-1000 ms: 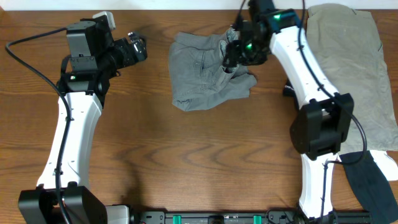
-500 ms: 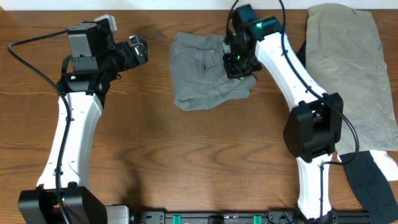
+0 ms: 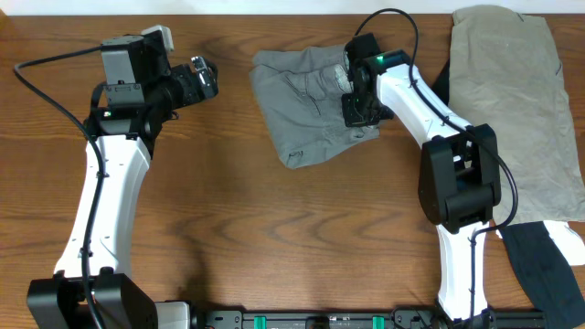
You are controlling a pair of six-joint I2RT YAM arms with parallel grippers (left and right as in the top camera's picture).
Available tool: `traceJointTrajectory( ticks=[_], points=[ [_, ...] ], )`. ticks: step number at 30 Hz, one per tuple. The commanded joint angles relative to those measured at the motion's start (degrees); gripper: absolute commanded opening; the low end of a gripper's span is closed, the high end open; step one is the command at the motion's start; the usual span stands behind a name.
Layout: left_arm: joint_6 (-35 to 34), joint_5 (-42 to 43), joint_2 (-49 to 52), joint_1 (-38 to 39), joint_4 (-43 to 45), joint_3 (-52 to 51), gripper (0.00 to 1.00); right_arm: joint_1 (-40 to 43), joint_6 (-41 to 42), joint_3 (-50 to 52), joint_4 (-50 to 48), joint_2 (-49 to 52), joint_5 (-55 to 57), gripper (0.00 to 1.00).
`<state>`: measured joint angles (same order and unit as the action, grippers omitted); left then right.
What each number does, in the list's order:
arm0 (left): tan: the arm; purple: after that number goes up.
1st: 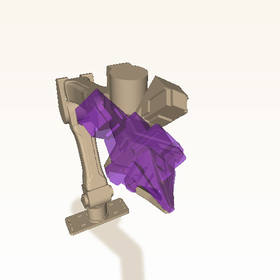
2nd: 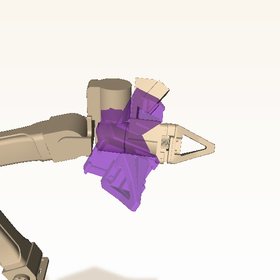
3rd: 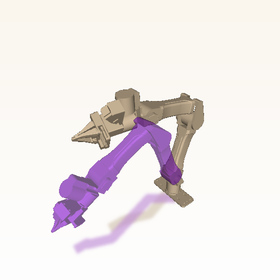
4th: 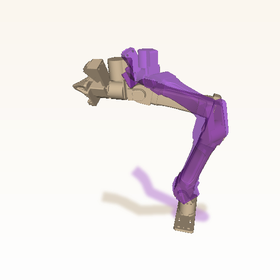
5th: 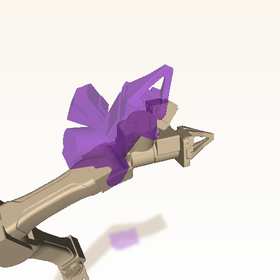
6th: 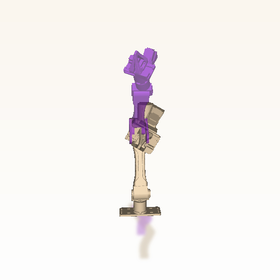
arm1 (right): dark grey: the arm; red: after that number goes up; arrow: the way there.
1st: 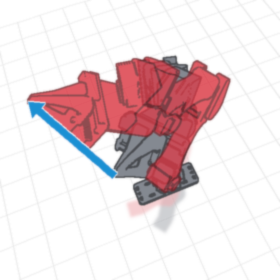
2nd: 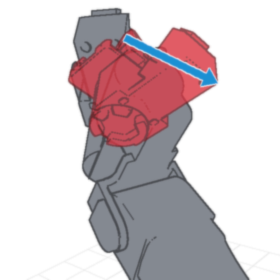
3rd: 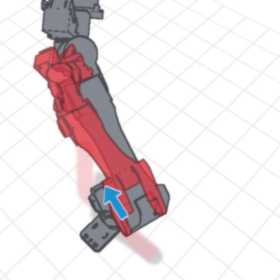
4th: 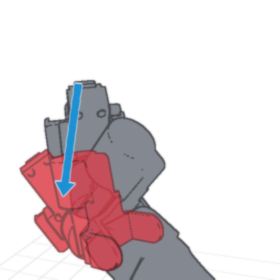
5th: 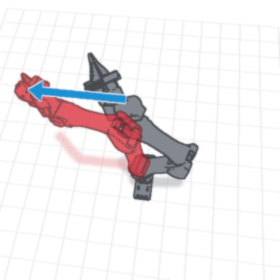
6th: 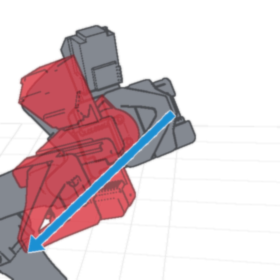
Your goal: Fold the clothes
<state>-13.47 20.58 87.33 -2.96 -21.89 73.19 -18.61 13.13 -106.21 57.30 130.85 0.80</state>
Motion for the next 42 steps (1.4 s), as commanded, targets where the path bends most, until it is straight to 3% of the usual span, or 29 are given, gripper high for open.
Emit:
traceJointTrajectory(
  ticks=[1,23,31,33,37,42],
  points=[
    [1.42,-0.37,-0.42,-0.20,-0.55,-0.33,0.98,0.33,-1.31,0.85,-1.86,0.37,1.46,0.01],
    [0.39,-0.74,-0.44,-7.08,1.81,-0.31,0.98,-13.44,-13.03,4.13,-4.35,2.49,-3.52,0.01],
    [-0.37,-0.74,-0.42,-7.74,1.79,-0.31,0.98,-18.58,-15.63,-3.13,-2.43,-1.97,-6.43,0.02],
    [-0.37,-0.74,-0.42,-7.74,1.75,-0.31,0.98,-18.03,-14.01,-5.62,-1.86,-3.76,-6.40,0.09],
    [-0.37,-0.74,-0.42,-7.74,1.38,-0.31,0.98,-14.14,-11.04,-10.19,-1.75,-8.37,-6.47,0.40],
    [-0.35,-0.22,-0.42,-7.13,1.16,-0.31,0.98,-7.13,-7.45,-12.28,-2.01,-13.03,-6.43,0.68]
  ],
)
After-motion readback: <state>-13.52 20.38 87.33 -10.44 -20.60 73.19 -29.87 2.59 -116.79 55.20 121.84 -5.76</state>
